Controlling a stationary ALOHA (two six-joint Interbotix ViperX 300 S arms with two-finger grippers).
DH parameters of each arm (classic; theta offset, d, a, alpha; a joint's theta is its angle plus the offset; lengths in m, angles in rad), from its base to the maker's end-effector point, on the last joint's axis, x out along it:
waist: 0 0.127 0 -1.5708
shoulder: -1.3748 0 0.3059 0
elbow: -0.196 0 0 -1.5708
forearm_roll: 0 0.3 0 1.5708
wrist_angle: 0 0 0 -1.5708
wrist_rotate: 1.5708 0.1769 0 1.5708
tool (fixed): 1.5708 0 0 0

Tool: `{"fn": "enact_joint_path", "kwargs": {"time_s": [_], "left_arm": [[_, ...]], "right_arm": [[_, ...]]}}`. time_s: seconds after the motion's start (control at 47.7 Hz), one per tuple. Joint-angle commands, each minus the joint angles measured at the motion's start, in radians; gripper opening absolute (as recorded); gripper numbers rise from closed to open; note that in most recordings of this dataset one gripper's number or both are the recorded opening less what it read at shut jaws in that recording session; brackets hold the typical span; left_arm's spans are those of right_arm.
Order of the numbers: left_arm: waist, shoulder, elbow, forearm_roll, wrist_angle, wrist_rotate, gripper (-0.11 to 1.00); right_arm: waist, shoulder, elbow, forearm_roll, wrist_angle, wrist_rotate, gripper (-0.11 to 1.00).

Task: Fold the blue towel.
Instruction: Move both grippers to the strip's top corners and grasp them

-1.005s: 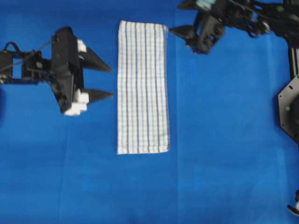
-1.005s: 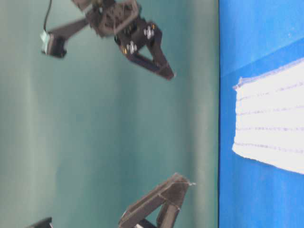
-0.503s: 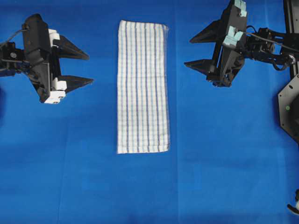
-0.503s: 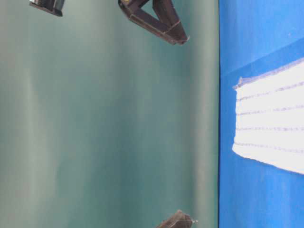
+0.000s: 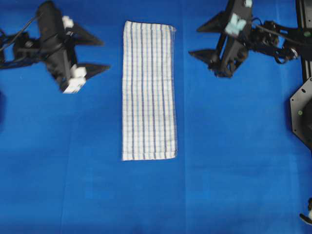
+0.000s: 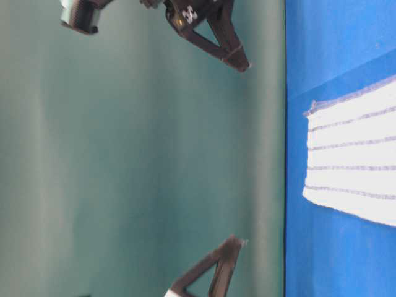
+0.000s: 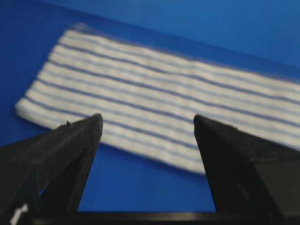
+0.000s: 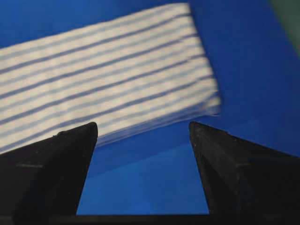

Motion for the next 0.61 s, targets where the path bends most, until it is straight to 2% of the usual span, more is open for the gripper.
{"fn": "enact_joint_path", "kwargs": {"time_s": [0.0,0.251,0.587], "left_arm": [[0.037,0.058,-0.061,0.002,-0.025,0.012,0.74],[0.137,0.252,-0.164,0.002,-0.080,0.029,0.74],[0.230,0.460,-0.218,0.002,-0.198,0.028,0.74]], "right_arm": [[-0.029,0.025,-0.034,0.000,-0.040,0.002,0.84],[-0.078,0.161,-0.089,0.002,-0.120,0.002,0.84],[-0.107,0.388,-0.198,0.021,-0.184,0.002,0.84]]}}
